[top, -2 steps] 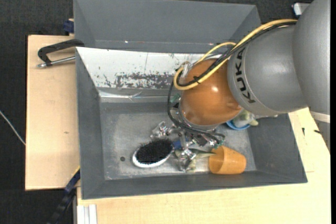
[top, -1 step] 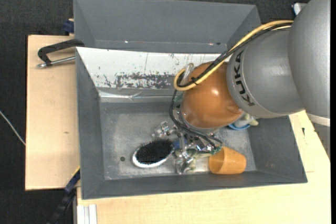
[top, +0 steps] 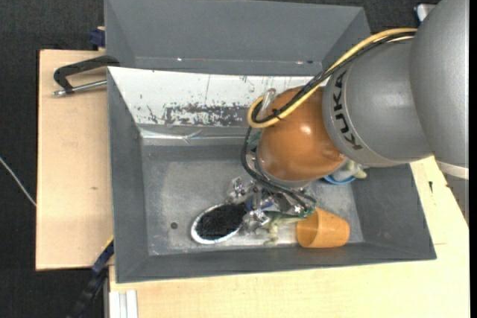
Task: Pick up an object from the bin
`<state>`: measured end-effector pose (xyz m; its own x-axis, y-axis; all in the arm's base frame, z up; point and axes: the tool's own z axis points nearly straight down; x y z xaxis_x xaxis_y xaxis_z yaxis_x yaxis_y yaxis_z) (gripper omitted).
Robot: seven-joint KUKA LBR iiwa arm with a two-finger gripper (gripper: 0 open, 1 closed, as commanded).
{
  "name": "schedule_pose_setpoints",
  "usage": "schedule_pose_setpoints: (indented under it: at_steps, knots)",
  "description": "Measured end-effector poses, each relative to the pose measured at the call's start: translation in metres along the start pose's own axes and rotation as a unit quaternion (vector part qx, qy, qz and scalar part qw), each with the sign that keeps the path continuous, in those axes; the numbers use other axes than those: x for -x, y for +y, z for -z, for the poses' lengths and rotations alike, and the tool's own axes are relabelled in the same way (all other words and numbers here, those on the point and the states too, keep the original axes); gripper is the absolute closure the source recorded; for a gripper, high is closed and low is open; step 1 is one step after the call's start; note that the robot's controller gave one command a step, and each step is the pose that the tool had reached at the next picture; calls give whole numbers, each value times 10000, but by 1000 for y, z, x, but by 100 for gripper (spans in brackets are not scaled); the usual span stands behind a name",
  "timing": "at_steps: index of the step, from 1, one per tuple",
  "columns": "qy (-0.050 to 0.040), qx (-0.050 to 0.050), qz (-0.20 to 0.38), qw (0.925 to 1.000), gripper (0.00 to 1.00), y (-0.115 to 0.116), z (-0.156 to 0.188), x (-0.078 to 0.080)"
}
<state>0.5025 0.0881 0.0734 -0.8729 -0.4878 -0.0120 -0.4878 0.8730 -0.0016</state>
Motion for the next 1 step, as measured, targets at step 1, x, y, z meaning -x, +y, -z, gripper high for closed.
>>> schedule_pose_setpoints:
  at_steps: [1]
  knots:
    - [-1,-6,-2,10000,100,0,76,3]
